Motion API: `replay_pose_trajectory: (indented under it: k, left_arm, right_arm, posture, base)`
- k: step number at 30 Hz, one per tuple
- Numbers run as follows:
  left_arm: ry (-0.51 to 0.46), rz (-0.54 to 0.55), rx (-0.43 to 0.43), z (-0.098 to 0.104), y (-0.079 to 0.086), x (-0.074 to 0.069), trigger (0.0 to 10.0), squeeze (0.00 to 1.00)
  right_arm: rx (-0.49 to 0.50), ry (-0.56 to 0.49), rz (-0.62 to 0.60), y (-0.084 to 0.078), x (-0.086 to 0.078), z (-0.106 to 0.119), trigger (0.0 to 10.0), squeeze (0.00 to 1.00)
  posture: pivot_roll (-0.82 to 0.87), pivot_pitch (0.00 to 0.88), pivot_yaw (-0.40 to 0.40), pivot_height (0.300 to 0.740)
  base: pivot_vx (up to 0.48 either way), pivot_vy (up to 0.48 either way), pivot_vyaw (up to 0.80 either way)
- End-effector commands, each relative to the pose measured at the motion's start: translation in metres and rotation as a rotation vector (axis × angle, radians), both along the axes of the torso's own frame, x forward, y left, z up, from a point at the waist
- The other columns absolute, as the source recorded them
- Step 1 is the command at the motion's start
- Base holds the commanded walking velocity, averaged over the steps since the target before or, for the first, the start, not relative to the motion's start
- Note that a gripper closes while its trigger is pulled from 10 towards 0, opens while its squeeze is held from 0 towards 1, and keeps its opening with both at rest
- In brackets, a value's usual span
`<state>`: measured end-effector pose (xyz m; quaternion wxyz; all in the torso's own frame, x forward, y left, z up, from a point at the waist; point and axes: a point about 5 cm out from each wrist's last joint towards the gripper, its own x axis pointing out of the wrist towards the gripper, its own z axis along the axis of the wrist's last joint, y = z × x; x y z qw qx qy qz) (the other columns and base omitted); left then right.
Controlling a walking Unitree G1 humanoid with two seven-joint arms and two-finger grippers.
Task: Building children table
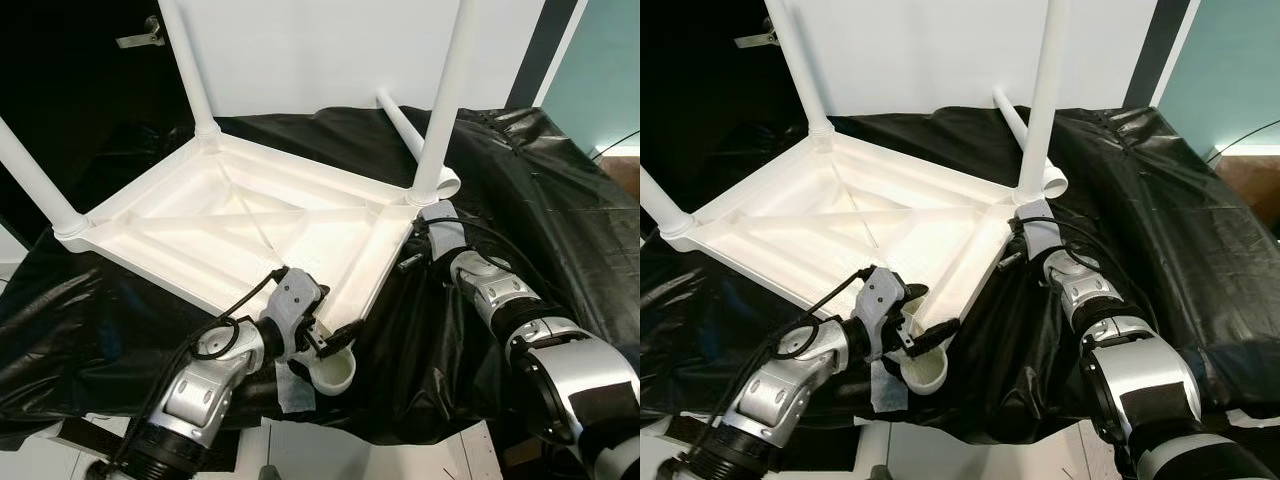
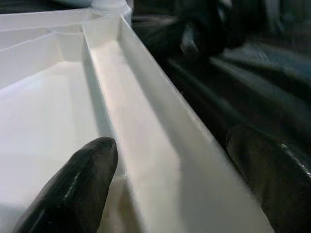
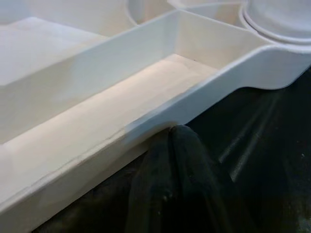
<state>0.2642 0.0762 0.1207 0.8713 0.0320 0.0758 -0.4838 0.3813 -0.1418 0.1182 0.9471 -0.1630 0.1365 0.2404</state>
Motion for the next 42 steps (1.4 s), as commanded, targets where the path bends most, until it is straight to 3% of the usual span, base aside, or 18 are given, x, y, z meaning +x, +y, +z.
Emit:
replay_pose_trajectory:
  k: [1, 5, 13, 24, 28, 30, 34, 40, 41, 42]
  left_arm:
    - [0.058, 0.016, -0.033, -0.007, -0.006, -0.004, 10.0, 0.18]
    - [0.055, 0.034, -0.068, -0.002, -0.008, -0.003, 10.0, 0.18]
    - [0.035, 0.068, -0.118, 0.006, -0.017, 0.005, 10.0, 0.18]
    - [0.032, 0.093, -0.125, 0.007, -0.021, 0.009, 10.0, 0.18]
    - [-0.007, 0.111, -0.203, 0.023, -0.011, 0.018, 10.0, 0.19]
    - [-0.013, 0.073, -0.237, 0.030, -0.008, 0.018, 10.0, 0.24]
    - [-0.006, -0.156, -0.358, 0.054, 0.004, 0.005, 10.0, 0.29]
    - [0.017, -0.300, -0.358, 0.057, 0.011, -0.004, 10.0, 0.31]
    - [0.050, -0.475, -0.279, 0.050, 0.027, -0.017, 10.0, 0.34]
    - [0.050, -0.475, -0.279, 0.050, 0.027, -0.017, 10.0, 0.34]
  right_arm:
    - [0.009, -0.051, 0.194, 0.035, -0.002, 0.007, 10.0, 0.00]
    - [-0.009, -0.072, 0.221, 0.039, -0.004, 0.006, 10.0, 0.00]
    - [-0.074, -0.144, -0.010, 0.023, 0.009, 0.018, 10.0, 0.00]
    - [-0.101, -0.177, -0.102, 0.019, 0.011, 0.017, 10.0, 0.00]
    - [0.008, -0.215, -0.128, 0.026, 0.007, 0.016, 10.0, 0.00]
    - [0.035, -0.226, -0.123, 0.029, 0.005, 0.014, 10.0, 0.00]
    - [0.110, -0.238, -0.130, 0.034, -0.005, 0.005, 10.0, 0.00]
    - [0.136, -0.239, -0.147, 0.034, -0.010, -0.001, 10.0, 0.00]
    - [0.163, -0.244, -0.182, 0.029, -0.016, -0.005, 10.0, 0.00]
    - [0.163, -0.244, -0.182, 0.029, -0.016, -0.005, 10.0, 0.00]
  posture:
    - [0.11, 0.026, -0.015, 0.740]
    - [0.10, 0.024, -0.013, 0.740]
    - [0.08, 0.018, -0.002, 0.740]
    - [0.08, 0.008, 0.000, 0.740]
    - [0.08, 0.003, 0.002, 0.740]
    - [0.06, 0.000, 0.013, 0.740]
    - [0.03, 0.000, 0.029, 0.740]
    - [0.01, 0.000, 0.040, 0.740]
    - [-0.01, 0.000, 0.046, 0.740]
    - [-0.01, 0.000, 0.046, 0.740]
  base:
    - [0.000, 0.000, 0.00]
    - [0.000, 0.000, 0.00]
    - [0.000, 0.000, 0.00]
    - [0.000, 0.000, 0.00]
    - [0.000, 0.000, 0.00]
    - [0.000, 0.000, 0.00]
    - [0.000, 0.000, 0.00]
    - [0.000, 0.000, 0.00]
    - [0.000, 0.000, 0.00]
    - [0.000, 0.000, 0.00]
